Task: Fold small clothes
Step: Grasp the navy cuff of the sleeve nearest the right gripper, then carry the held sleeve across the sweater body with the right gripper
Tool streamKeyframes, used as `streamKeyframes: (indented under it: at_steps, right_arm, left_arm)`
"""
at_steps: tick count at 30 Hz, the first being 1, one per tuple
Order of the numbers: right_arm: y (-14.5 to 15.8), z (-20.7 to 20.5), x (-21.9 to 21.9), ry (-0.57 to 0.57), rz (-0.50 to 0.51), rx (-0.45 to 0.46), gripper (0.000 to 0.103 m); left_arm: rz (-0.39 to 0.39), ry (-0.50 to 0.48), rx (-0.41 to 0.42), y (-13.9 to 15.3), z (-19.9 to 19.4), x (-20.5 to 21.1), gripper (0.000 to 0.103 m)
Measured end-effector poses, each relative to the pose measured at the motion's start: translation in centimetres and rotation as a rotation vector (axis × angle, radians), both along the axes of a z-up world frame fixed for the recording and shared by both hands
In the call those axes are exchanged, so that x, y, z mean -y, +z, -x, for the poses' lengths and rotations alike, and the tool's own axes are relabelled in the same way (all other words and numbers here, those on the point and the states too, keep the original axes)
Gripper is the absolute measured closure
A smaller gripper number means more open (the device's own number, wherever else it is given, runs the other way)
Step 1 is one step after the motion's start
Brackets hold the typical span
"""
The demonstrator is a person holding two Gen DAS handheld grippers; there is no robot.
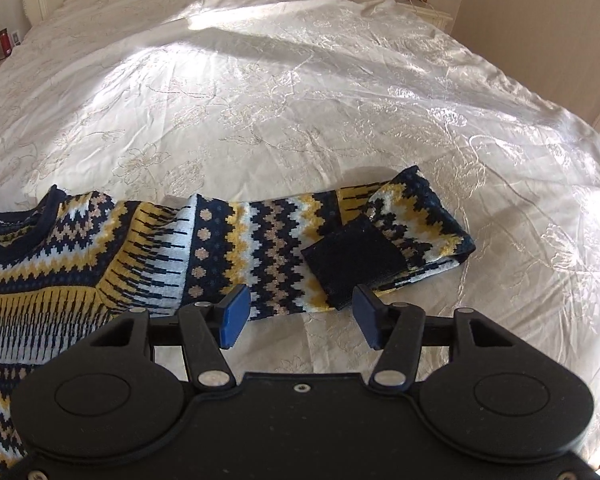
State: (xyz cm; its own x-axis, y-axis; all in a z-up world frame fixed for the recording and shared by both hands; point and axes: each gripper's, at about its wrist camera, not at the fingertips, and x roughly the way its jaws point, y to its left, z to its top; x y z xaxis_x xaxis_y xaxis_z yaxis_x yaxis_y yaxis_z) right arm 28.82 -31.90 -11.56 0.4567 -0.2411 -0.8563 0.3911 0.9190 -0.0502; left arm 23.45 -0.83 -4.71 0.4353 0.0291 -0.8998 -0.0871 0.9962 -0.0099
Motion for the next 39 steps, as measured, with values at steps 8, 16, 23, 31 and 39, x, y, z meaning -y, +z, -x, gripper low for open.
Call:
streamKeyframes:
  at_steps: [8, 16, 23, 31, 39]
  right_arm:
    - [-2.0, 0.0, 5.0, -0.080, -0.174, 0.038, 0.041]
    - [-3.5, 0.1, 9.7, -0.189, -0.347, 0.097, 0.040]
    - [-4.5, -0.2, 10.5, -0.170, -0.412, 0.110, 0.058]
    - [-4.4, -0.2, 10.1, -0.161, -0.457, 0.159, 0.091]
    - [1.6, -0.8, 5.1, -0.057, -0.486, 0.290, 0.091]
  left_arm:
    - [-0.029, 0.005, -0.010, -0.2, 0.4, 4.3, 0.057]
    - [-0.049, -0.016, -0.017, -0.3, 0.3, 7.7, 0.057]
    - [-0.061, -0.006, -0.016, -0.2, 0.0, 8.6, 0.057]
    - [-0.056, -0.002, -0.010, 0.0, 0.5, 7.9, 0.057]
    - [-0.018, -0.013, -0.004, -0.2, 0.5, 4.7, 0.057]
